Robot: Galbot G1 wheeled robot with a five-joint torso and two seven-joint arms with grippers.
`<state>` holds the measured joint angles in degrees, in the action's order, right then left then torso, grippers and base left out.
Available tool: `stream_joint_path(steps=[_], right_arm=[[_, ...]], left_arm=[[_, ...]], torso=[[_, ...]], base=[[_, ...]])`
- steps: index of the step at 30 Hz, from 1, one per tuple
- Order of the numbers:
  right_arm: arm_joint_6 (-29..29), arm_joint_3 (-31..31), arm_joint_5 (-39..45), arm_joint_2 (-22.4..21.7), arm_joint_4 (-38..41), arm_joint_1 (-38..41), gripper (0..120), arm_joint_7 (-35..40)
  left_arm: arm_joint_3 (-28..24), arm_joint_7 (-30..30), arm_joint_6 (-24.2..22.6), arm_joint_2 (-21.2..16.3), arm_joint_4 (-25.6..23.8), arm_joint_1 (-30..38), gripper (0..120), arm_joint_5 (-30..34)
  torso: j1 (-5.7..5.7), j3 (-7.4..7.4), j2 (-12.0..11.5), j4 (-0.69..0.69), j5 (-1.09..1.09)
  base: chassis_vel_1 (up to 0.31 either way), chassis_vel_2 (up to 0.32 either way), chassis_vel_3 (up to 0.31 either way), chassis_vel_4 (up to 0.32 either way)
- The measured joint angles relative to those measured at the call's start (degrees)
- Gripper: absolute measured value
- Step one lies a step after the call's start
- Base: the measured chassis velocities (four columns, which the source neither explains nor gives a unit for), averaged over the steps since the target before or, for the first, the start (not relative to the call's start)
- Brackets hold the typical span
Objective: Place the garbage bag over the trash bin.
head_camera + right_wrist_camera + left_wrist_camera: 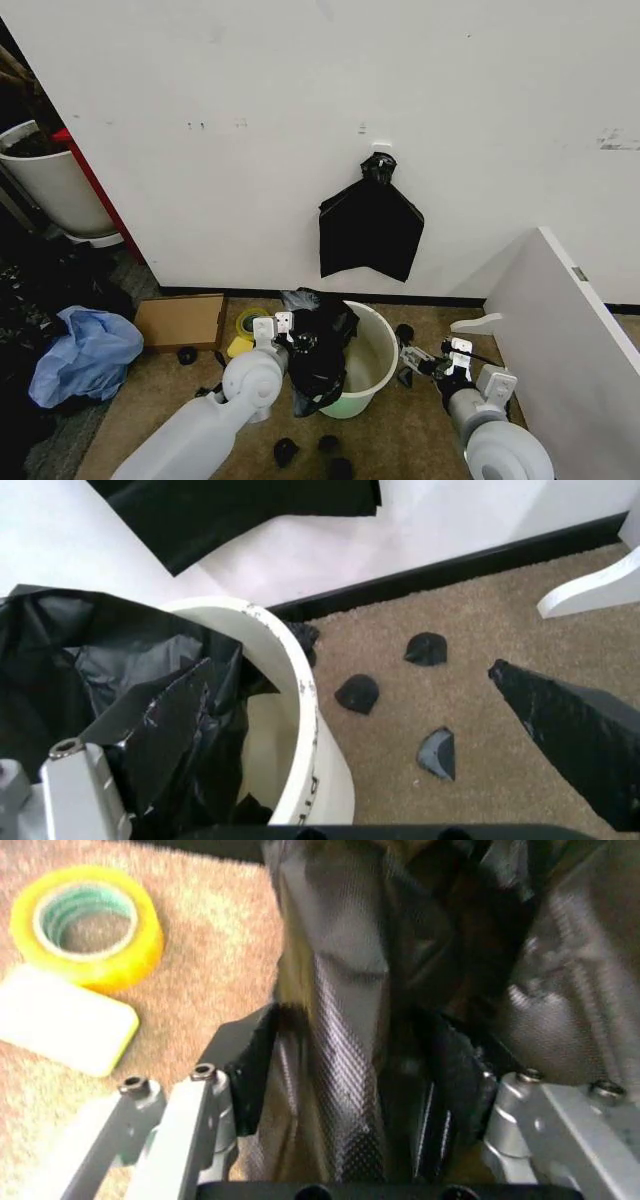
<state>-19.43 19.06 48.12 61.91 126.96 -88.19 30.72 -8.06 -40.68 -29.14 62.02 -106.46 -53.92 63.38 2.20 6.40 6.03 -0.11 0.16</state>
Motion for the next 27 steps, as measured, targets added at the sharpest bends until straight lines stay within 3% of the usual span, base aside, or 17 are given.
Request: stream_joint_path(steps=[8,20,27], right_arm=[[-0.07,-0.07,-0.26,0.11,-0.14,-0.38,100,0.02],[0.37,-0.10,-2.26,0.35,0.26,-1.50,100,-0.16],[0.60,-0.95,-4.07,0.39,1.01,-1.73,100,-0.21]], left_arm=[[-0.96,-4.53,-1.97,4.05,4.94,1.82,43,2.41],[-1.52,-6.24,-2.23,4.59,6.40,2.67,3,2.81],[-1.54,-6.45,-2.01,4.48,5.40,2.57,1,2.69]], torso=[[0.00,0.00,0.00,0.00,0.00],[0.00,-0.01,0.00,0.00,0.00],[0.00,0.00,0.00,-0.01,-0.02]], base=[[0.000,0.000,0.000,0.000],[0.000,0.000,0.000,0.000],[0.000,0.000,0.000,0.000]])
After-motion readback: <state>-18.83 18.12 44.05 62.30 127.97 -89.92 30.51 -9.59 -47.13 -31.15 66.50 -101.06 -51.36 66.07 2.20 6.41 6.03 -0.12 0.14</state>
